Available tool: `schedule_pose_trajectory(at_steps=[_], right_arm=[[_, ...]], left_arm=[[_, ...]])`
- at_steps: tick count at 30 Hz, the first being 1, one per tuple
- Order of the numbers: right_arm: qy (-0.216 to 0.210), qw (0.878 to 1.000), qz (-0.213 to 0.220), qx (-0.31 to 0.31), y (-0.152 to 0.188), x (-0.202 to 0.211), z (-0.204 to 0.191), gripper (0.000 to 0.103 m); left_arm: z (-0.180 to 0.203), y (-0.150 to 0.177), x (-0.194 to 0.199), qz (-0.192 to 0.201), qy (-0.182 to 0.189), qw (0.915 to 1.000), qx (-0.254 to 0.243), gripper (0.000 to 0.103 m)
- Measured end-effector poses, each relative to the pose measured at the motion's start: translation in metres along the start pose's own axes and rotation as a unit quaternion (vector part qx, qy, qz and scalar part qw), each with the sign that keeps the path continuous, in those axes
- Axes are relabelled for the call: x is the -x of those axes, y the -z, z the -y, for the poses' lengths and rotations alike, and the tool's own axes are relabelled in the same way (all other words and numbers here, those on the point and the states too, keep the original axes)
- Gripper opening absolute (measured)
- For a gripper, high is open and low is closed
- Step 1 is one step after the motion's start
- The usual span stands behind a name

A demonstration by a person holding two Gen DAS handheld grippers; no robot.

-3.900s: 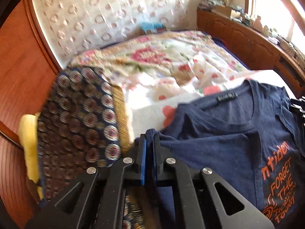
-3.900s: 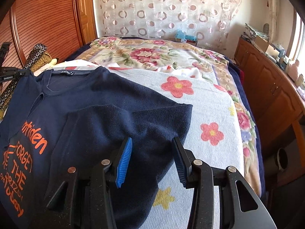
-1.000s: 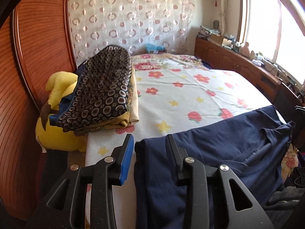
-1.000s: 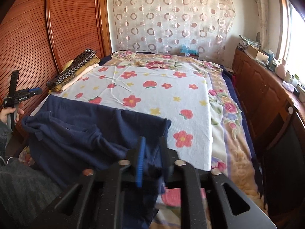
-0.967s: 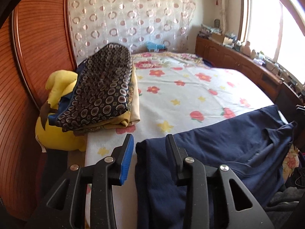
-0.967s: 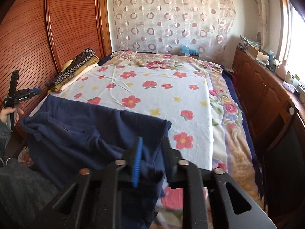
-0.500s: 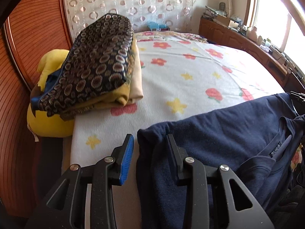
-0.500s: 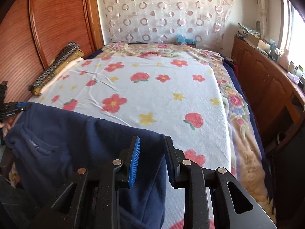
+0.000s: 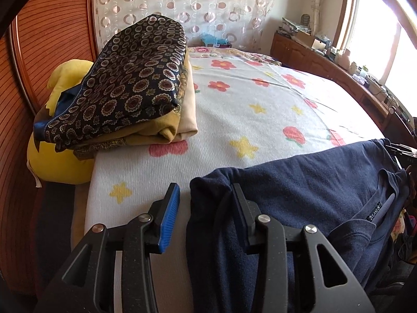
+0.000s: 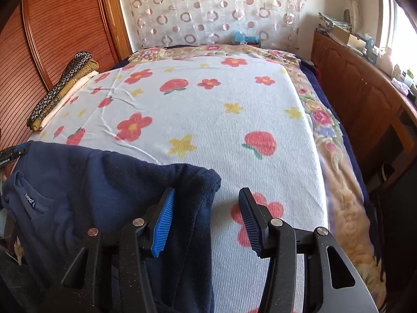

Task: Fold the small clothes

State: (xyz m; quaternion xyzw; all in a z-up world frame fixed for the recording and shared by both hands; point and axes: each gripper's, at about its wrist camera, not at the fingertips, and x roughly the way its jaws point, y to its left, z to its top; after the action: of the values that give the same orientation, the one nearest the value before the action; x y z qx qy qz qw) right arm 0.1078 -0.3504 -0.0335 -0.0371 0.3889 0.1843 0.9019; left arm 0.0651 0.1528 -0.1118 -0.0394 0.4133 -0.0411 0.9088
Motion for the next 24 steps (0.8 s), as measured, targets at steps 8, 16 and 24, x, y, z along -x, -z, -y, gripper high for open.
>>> schedule_pose_trajectory(at_steps=[8, 16, 24], right_arm=[[0.006, 1.0, 0.015, 0.009, 0.007, -0.001, 0.003, 0.055], [0.005, 1.0, 0.016, 0.012, 0.007, -0.002, 0.007, 0.057], [0.005, 1.0, 0.014, 0.02, 0.005, -0.004, 0.009, 0.061]], left_arm=[[-0.001, 0.005, 0.004, 0.003, 0.008, 1.0, -0.004, 0.04], [0.015, -0.002, 0.016, 0.011, 0.003, 0.9995, -0.029, 0.04], [0.013, -0.002, -0.001, -0.021, 0.002, 0.9993, -0.03, 0.044]])
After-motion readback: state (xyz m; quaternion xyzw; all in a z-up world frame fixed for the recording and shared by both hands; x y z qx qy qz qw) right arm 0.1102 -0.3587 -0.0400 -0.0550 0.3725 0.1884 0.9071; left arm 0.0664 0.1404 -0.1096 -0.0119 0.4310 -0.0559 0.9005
